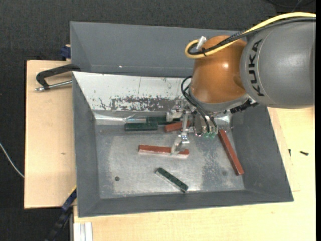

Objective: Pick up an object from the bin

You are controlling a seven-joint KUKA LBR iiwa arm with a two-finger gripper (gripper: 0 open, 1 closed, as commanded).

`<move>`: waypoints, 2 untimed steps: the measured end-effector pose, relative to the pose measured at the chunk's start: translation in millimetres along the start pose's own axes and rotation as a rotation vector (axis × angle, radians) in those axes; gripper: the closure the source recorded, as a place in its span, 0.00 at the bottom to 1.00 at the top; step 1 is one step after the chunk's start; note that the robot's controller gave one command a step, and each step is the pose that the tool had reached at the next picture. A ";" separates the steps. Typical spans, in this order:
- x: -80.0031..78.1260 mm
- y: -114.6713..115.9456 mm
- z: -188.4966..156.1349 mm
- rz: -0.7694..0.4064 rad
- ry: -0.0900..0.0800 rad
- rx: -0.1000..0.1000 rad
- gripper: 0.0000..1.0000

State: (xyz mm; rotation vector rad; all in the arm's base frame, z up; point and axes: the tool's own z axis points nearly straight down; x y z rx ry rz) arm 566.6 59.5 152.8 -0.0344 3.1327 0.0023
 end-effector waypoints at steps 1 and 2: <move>-1.1 -10.5 56.9 0.198 0.001 0.000 0.00; 6.8 -15.5 73.3 0.129 -0.016 -0.001 1.00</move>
Offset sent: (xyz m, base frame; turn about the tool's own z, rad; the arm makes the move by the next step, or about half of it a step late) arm -0.0140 -0.0156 -0.0828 0.1272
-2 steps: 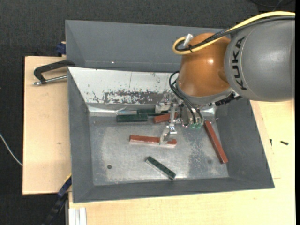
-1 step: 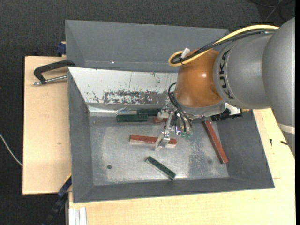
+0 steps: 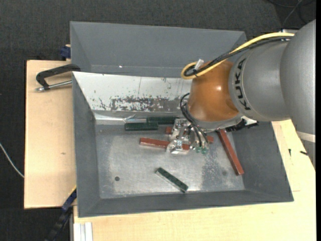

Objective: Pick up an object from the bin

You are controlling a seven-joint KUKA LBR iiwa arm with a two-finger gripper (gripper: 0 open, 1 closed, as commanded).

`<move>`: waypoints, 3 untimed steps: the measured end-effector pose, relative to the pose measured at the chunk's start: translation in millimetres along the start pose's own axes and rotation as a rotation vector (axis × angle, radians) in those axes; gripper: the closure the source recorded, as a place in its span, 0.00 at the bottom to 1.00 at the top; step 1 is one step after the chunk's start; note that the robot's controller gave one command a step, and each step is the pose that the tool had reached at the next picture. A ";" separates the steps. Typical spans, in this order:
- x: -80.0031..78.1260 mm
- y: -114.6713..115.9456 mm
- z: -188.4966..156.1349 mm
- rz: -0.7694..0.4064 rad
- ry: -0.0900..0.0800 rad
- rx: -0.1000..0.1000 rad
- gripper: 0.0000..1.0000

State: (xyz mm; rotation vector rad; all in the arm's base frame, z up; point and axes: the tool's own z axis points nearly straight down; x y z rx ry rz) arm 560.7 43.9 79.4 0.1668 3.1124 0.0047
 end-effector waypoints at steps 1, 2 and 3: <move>0.0 0.0 0.0 0.000 0.000 0.000 1.00; 1.6 -0.2 -2.2 0.000 0.007 0.001 1.00; 4.8 -0.3 -17.9 0.000 0.024 0.004 1.00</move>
Offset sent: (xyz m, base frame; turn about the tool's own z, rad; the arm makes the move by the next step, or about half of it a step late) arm 0.0002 -0.0001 0.0858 -0.0001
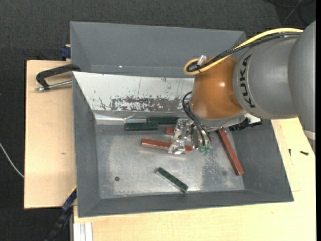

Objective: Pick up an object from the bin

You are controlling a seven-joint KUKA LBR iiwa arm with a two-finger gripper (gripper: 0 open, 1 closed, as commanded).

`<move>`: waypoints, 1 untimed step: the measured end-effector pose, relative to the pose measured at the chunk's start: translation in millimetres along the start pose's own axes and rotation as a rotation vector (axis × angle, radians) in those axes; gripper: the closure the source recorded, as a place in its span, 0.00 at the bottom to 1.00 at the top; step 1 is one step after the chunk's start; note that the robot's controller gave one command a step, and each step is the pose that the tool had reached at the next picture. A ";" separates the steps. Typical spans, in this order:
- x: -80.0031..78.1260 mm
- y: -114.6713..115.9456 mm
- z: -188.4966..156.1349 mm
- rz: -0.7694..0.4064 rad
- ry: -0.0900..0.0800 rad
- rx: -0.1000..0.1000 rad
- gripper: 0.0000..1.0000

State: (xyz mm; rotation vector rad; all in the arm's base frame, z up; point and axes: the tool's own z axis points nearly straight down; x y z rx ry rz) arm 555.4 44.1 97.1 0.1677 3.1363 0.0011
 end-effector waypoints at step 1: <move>-0.8 0.4 -20.0 0.000 0.001 0.000 1.00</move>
Offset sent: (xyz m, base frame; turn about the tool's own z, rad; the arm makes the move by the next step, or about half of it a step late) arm -0.0001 -0.0001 0.0705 0.0000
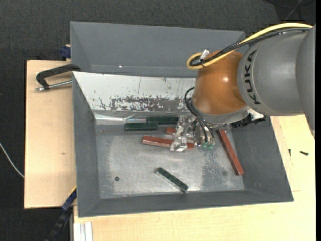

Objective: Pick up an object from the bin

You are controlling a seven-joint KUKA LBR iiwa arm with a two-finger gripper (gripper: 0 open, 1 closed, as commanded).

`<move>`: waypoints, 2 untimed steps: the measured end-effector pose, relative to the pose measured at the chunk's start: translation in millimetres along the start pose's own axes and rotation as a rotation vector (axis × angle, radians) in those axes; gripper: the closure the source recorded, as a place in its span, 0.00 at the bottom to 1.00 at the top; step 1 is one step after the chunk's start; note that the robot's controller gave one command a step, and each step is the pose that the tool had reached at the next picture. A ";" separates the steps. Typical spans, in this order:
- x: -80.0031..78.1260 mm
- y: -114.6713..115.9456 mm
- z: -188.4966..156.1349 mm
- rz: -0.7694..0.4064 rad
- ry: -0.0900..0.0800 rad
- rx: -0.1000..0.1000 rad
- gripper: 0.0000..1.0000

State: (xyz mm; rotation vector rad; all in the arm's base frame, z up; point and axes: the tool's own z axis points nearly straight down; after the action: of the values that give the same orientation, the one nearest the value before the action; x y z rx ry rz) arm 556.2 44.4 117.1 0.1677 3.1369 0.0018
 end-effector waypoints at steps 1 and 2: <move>-0.7 0.2 -20.1 0.000 -0.005 -0.001 1.00; -0.9 0.3 -35.5 0.000 -0.004 -0.001 1.00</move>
Offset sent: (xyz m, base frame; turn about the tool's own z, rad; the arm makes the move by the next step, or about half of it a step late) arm 0.0002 -0.0001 0.0730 0.0000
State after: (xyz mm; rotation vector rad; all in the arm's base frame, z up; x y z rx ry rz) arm 557.1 44.6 152.6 0.1674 3.1325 0.0025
